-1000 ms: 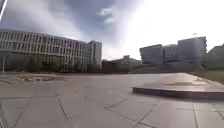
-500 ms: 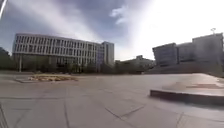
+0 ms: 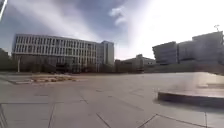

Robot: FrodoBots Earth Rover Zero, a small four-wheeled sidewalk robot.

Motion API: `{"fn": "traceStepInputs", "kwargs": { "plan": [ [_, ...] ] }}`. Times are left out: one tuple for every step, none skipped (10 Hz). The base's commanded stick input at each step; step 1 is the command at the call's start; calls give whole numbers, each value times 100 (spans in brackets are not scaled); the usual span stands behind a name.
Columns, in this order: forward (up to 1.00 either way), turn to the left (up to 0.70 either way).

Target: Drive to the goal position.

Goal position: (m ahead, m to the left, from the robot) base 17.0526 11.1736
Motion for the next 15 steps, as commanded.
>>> {"fn": "traceStepInputs", "kwargs": {
  "plan": [
    [100, 0],
    [100, 21],
    [100, 40],
    [100, 32],
    [100, 18],
    [100, 6],
    [100, 0],
    [100, 0],
    [100, 0],
    [100, 0],
    [100, 0],
    [100, 0],
    [100, 0],
    [100, 0],
    [100, 0]
  ]
}}
